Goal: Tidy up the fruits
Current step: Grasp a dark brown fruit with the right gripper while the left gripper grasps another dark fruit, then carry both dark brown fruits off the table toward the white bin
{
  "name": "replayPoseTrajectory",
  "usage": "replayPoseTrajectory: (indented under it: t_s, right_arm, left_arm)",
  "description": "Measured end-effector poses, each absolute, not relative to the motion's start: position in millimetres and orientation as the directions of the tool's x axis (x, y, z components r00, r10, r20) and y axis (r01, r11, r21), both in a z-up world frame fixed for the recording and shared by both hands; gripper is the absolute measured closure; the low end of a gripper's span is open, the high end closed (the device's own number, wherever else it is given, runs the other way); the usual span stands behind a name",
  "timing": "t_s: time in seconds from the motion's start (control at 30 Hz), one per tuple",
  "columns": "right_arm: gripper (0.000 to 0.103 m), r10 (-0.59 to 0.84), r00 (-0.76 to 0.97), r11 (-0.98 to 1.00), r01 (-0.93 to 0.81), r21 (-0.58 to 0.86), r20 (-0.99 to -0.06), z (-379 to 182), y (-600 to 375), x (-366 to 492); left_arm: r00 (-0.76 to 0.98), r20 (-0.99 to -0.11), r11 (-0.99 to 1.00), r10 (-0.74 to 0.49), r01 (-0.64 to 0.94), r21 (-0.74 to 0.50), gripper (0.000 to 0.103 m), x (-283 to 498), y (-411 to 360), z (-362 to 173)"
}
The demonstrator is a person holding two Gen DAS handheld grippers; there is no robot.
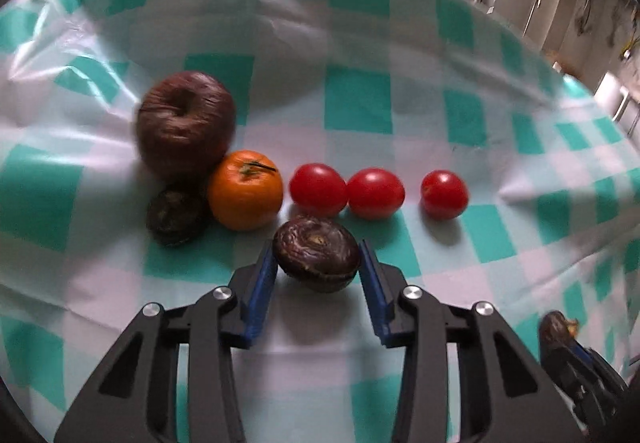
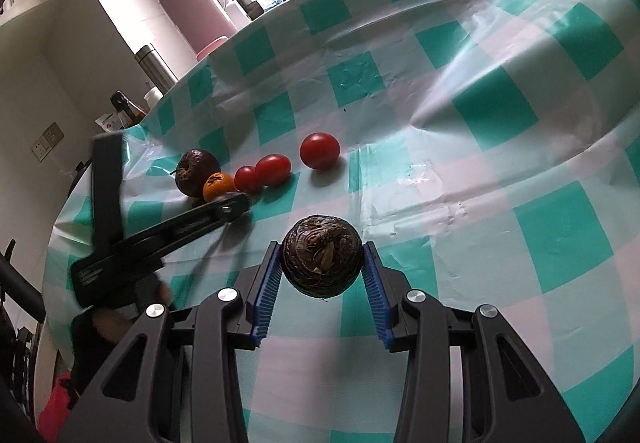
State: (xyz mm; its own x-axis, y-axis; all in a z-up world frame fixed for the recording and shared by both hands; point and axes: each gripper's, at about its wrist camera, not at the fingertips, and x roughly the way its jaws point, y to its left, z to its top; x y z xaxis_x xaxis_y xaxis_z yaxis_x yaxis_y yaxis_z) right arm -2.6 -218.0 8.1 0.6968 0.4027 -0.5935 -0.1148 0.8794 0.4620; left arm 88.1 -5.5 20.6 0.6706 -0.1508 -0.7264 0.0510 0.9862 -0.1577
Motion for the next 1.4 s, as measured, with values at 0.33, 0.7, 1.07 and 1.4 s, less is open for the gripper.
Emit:
replayPoseTrajectory:
  t_s: [0.33, 0.7, 1.07, 1.4]
  right_arm:
    - [0.062, 0.397, 0.704, 0.879, -0.108, 0.464, -0.589, 7, -220, -5]
    - [0.062, 0.414, 0.731, 0.869, -0.141, 0.475, -0.542, 14, -219, -35]
    - [0.062, 0.429, 0.698, 0.878, -0.171, 0.447, -0.574, 16, -213, -76]
    - [0.062, 0.347, 0.736, 0.927, -0.173, 0.333, -0.582, 23, -236, -136]
  left_arm:
    - [0.728, -0.651, 0.950, -0.215, 0.002, -0.312, 0.062, 9, 46, 29]
    - [0.761, -0.604, 0.943, -0.239, 0.035, -0.330, 0.062, -30, 59, 35]
    - [0.768, -0.587, 0.955, -0.256, 0.105, -0.279, 0.062, -73, 36, 42]
    - [0.737, -0.601, 0.951, -0.309, 0.258, -0.172, 0.062, -123, -26, 44]
